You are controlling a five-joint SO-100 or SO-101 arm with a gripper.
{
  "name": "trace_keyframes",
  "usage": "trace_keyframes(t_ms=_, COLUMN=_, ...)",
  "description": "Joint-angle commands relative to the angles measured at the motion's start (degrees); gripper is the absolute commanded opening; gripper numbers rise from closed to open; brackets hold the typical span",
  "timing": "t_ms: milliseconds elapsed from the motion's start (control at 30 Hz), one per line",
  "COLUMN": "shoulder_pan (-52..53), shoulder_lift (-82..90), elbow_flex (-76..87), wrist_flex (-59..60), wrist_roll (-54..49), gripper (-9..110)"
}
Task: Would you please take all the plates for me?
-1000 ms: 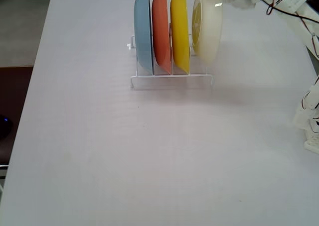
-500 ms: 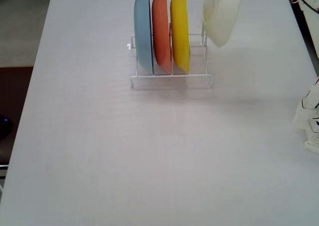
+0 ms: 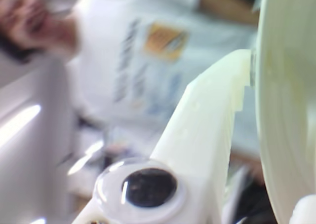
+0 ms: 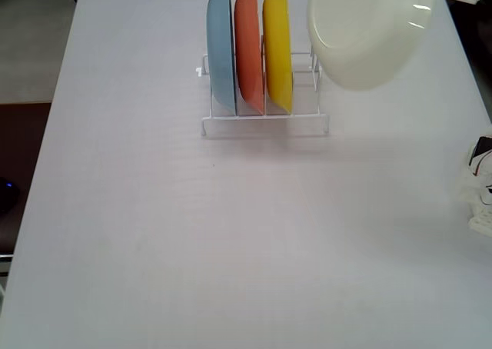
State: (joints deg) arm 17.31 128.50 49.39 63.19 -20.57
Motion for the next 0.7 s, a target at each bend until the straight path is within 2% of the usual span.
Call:
trace_keyframes(t_ms=0, shoulder_pan=-6.1, shoulder_lift=4.1, elbow_flex=0.7, wrist_flex=-0.9, wrist_roll=8.3, gripper=-1)
trace_keyframes(t_ms=167, shoulder_pan=-16.7, shoulder_lift=5.4, elbow_flex=9.3, wrist_flex=-9.8, wrist_roll=15.6, gripper=-1)
trace_keyframes(t_ms=300, shoulder_pan=-23.7, shoulder_lift=5.4, elbow_flex=19.1, wrist_flex=-23.0, wrist_roll=16.5, gripper=-1)
trace_keyframes(t_ms=433, shoulder_pan=-26.3, shoulder_lift=2.5, elbow_flex=26.4, wrist_flex=-35.7, wrist_roll=16.3, gripper=-1)
trace_keyframes(t_ms=667, shoulder_pan=-26.4, shoulder_lift=-9.1, elbow_flex=26.8, wrist_flex=-54.8, wrist_roll=15.2, gripper=-1)
